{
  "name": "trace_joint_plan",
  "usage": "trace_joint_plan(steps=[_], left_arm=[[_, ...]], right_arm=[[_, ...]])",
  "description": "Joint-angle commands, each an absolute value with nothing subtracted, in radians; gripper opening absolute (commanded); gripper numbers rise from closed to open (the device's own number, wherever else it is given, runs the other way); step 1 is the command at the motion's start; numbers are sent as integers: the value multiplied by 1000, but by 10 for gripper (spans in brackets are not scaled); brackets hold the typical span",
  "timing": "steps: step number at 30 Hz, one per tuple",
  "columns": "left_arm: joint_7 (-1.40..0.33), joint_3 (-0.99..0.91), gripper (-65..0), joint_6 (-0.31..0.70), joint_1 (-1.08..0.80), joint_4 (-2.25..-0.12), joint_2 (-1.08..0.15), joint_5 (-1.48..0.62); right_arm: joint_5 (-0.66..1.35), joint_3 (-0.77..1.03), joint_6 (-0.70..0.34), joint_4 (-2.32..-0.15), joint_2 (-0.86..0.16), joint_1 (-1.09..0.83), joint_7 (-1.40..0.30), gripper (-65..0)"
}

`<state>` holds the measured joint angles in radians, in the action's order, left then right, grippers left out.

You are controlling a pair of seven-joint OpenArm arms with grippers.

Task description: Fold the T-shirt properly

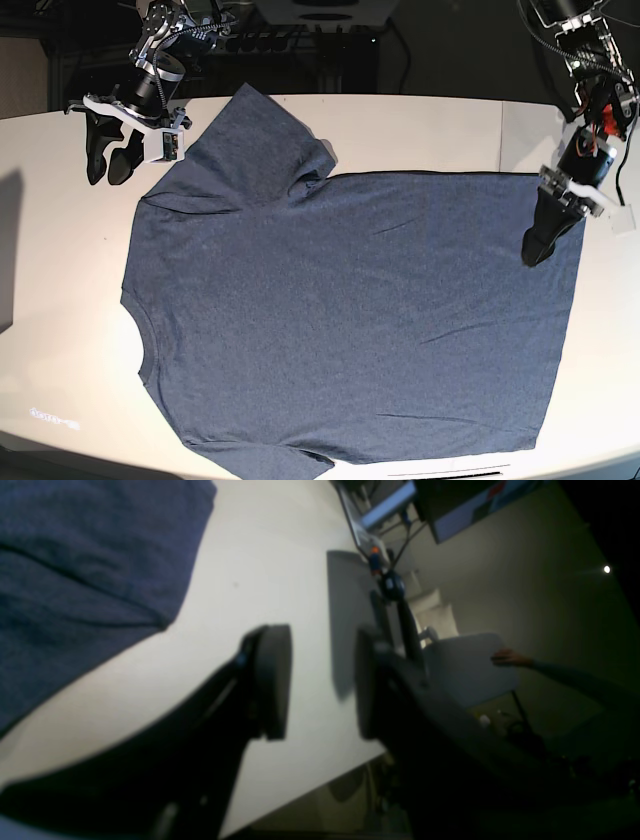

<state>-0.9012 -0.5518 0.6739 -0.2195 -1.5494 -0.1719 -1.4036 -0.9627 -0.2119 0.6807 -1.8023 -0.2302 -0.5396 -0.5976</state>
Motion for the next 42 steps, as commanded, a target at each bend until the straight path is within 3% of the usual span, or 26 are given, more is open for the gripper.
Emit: trace_joint_plan(steps=[1, 14, 32, 42], left_arm=[[-887, -554, -650, 698, -210, -1564, -186, -1414], [-849, -554, -650, 698, -188, -1564, -186, -1311], [-893, -554, -650, 698, -185, -1564, -186, -1484], [-842, -554, -650, 698, -184, -1564, -186, -1299]], right_arm=[[-988, -209, 698, -1819, -235, -544, -593, -429], [-988, -209, 698, -1819, -235, -543, -607, -429], [-988, -209, 698, -1819, -235, -544, -607, -429], [-988, -209, 698, -1819, -235, -544, -607, -429]])
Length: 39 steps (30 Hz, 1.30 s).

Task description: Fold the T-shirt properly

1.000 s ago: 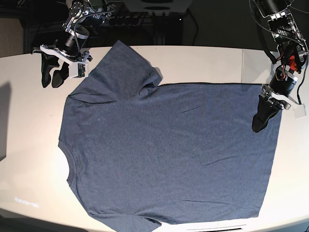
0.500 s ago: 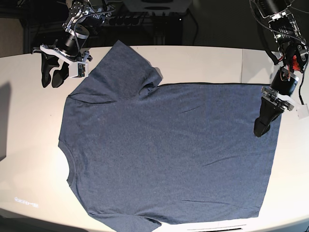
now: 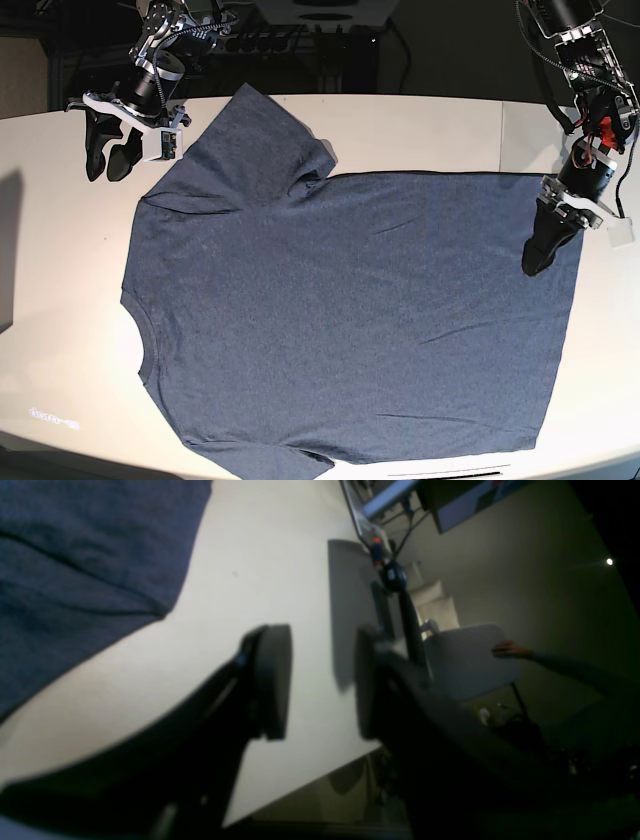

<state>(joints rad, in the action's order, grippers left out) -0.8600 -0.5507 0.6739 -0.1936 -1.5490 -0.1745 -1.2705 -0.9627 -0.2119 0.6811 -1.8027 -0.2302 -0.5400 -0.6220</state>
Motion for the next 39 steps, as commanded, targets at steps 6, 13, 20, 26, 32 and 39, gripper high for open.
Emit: trace_joint_plan(steps=[6, 13, 20, 26, 32, 39], left_arm=[[-842, -554, -650, 698, -183, -1564, -186, -1259], [-843, -554, -650, 698, -183, -1564, -186, -1251], [-834, -554, -650, 698, -183, -1564, -186, -1252], [-833, -554, -605, 698, -178, -1564, -186, -1252], [-780, -554, -523, 698, -177, -1564, -186, -1252], [-785, -554, -525, 698, -177, -1564, -186, -1252]], right_arm=[[-988, -209, 698, -1819, -235, -544, -607, -429], [-988, -209, 698, -1819, -235, -544, -607, -429], [-988, -209, 698, -1819, -235, -544, -607, -429], [-988, -209, 698, -1819, -235, -544, -607, -429], [-988, -209, 698, -1819, -235, -544, -607, -429], [-988, -209, 698, -1819, -235, -544, -608, -429]])
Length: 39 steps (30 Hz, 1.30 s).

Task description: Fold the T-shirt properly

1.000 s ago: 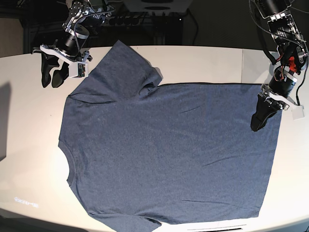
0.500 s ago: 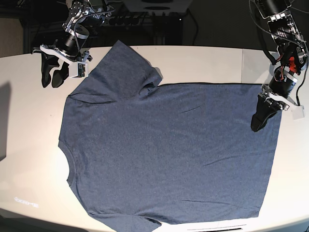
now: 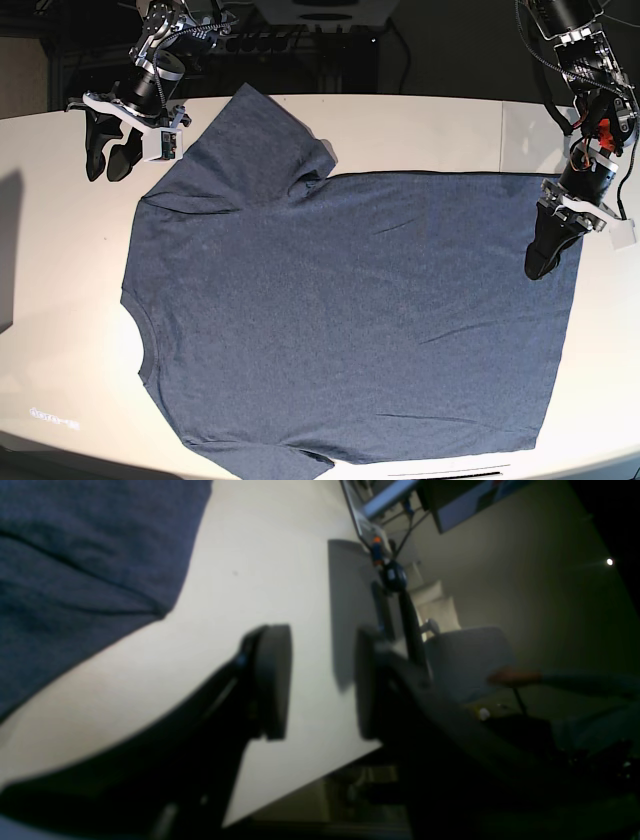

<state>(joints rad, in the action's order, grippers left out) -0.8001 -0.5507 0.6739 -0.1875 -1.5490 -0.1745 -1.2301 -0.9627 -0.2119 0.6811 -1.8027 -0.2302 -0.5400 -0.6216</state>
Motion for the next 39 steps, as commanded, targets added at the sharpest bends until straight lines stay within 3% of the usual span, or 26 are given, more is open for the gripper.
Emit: trace_joint_plan(steps=[1, 4, 18, 23, 33, 35, 38, 39], left_arm=[[-792, -554, -526, 698, -177, -1564, -186, -1252], [-815, -554, -650, 698, -177, -1564, -186, -1252], [-758, -554, -650, 698, -177, -1564, -186, -1176], [-666, -554, -493, 698, -177, -1564, -186, -1129], [-661, -554, -491, 698, -177, -1564, -186, -1194], [-691, -554, -520, 698, -177, -1564, -186, -1194], [-738, -554, -650, 698, -177, -1564, -186, -1194], [-742, -554, -650, 698, -177, -1564, -186, -1194]], right_arm=[[-988, -209, 698, -1819, -235, -544, -607, -429], [-988, -209, 698, -1819, -235, -544, -607, -429], [-988, -209, 698, -1819, -235, -544, -607, -429], [-988, -209, 698, -1819, -235, -544, -607, -429], [-988, -209, 698, -1819, -235, -544, -611, -429], [-988, -209, 698, -1819, -235, -544, -611, -429], [-988, -209, 698, -1819, -235, -544, -611, -429], [-988, -209, 698, -1819, -235, -544, -611, -429]])
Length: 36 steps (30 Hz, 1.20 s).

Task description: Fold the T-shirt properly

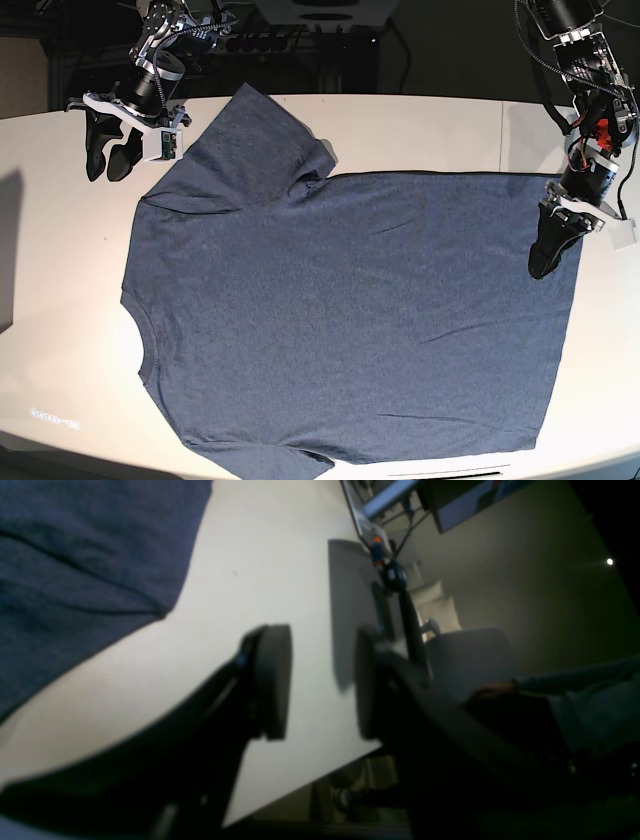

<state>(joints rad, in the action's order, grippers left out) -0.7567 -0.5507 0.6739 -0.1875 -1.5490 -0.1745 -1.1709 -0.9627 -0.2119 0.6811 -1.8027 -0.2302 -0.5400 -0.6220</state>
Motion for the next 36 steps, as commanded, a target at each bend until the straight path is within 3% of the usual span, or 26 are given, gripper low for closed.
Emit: trace_joint_plan(steps=[1, 12, 16, 23, 24, 27, 36], left_arm=[[-741, -554, -650, 698, -177, -1564, -186, -1194], [-709, -554, -650, 698, -177, -1564, -186, -1060], [-699, -554, -533, 698, -177, -1564, -186, -1011], [-699, -554, -529, 698, -177, -1564, -186, -1064], [-699, -554, -529, 698, -177, -1564, -186, -1079], [-699, -554, -529, 698, -177, -1564, -186, -1101], [-699, -554, -529, 698, -177, -1564, -186, -1103]], right_arm=[[-988, -209, 698, -1819, -235, -544, -611, -429], [-999, -209, 698, -1819, -235, -544, -613, -429], [-1119, -209, 698, -1819, -235, -543, -698, -429], [-1163, -209, 698, -1819, -235, -544, -738, -433], [-1163, -209, 698, -1819, -235, -544, -742, -454], [-1164, -209, 698, -1819, -235, -544, -741, -650], [-1198, -209, 698, -1819, -235, -544, -746, -650]])
